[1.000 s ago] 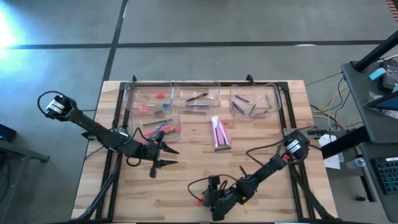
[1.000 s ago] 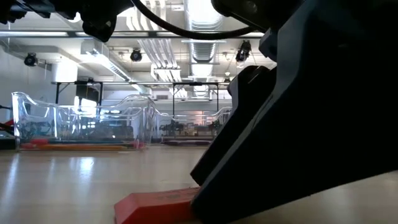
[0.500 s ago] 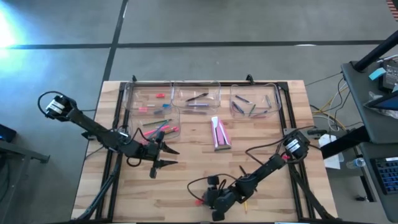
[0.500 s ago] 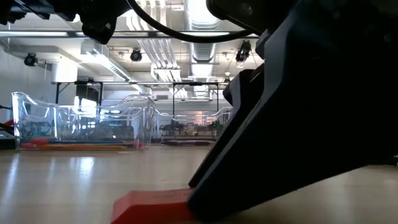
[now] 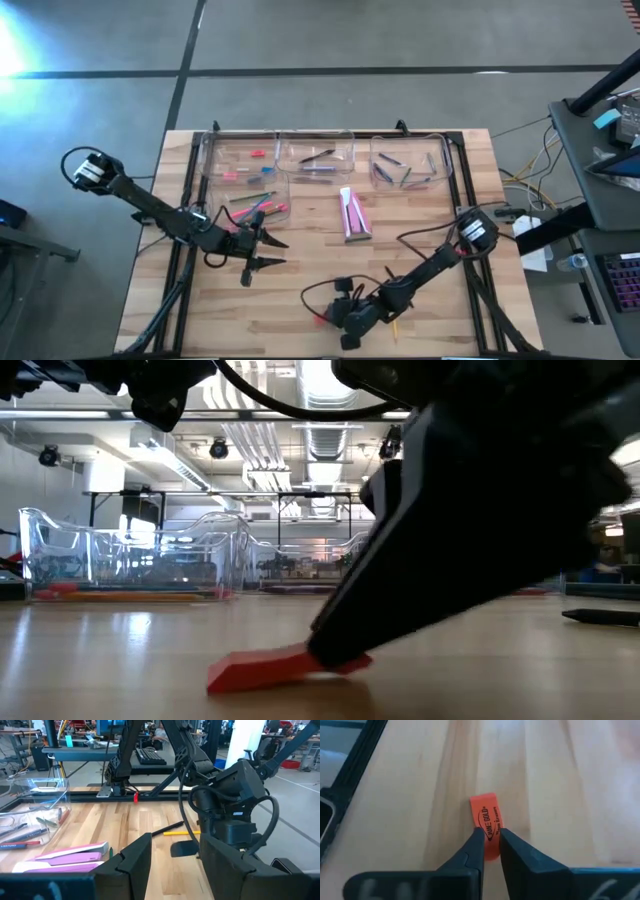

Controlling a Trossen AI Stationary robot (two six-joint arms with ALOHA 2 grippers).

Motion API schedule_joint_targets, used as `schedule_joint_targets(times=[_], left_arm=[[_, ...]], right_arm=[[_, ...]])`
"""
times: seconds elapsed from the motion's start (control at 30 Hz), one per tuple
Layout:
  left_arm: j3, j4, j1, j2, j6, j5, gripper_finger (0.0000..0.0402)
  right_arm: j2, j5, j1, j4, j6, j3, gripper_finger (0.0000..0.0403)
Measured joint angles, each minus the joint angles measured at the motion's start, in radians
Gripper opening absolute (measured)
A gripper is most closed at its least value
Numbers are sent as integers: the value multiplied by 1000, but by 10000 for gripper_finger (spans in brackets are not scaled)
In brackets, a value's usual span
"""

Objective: Sort crayons/erasers/pens/pencils in bins
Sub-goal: Put the orange eraser into the top left transparent bin

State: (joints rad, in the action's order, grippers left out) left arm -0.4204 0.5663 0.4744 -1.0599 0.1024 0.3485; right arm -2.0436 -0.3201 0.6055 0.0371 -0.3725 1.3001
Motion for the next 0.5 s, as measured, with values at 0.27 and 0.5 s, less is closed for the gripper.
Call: schedule_joint_targets(times=[0.27,0.5], left_arm=[[1,0,3,0,0,0,152],[1,-1,8,0,0,0,152]], right_arm=[[58,-23,-7,10,43,1,28],[122,-79,-17,-3,78,2,9]])
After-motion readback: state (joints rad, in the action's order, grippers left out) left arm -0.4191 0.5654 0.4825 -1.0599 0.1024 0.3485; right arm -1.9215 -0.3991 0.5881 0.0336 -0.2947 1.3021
